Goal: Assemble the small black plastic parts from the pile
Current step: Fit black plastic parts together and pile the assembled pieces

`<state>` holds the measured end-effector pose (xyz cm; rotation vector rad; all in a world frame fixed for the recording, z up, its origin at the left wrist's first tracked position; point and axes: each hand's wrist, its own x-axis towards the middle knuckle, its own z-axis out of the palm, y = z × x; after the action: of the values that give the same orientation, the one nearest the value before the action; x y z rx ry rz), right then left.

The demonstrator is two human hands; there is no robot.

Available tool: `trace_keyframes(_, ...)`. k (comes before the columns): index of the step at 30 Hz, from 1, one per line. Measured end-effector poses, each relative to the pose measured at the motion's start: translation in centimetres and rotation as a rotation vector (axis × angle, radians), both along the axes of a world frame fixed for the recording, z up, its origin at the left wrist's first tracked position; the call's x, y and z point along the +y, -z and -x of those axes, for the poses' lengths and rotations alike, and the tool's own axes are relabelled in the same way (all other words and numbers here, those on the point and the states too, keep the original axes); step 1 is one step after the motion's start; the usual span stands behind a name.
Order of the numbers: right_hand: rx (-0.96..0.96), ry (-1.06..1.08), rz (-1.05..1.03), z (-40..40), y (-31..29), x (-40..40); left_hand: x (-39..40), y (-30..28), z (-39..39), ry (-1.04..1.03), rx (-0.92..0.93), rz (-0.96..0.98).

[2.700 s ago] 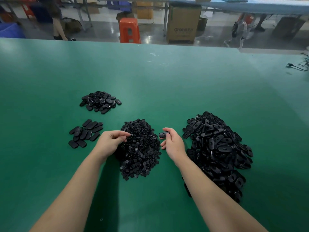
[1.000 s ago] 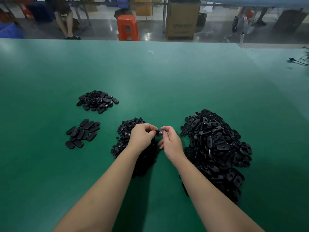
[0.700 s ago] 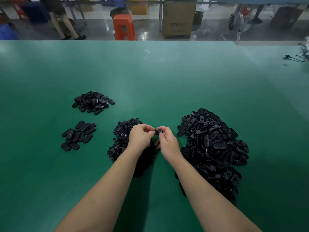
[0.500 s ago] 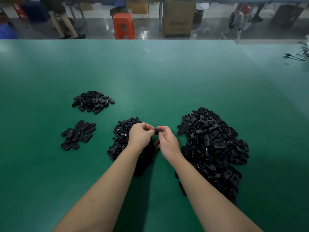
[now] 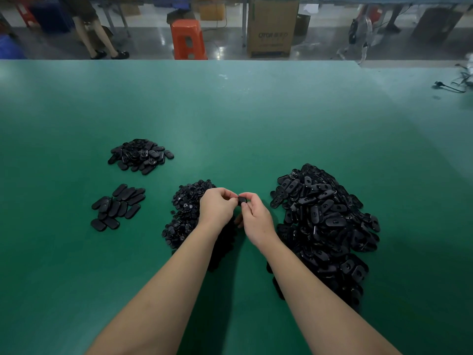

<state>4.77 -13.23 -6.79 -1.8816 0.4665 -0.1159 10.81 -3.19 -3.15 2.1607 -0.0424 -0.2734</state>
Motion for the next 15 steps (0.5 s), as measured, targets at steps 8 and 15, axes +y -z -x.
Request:
trace_keyframes(8, -0.026, 0.059, -0.157, -0.19, 0.37, -0.11, -0.17, -0.14, 0.44, 0.017, -0.055, 0.008)
trace_keyframes(15, -0.064, 0.093, -0.237, -0.25, 0.61, -0.06, 0.24, -0.13, 0.29, 0.041, 0.026, 0.130)
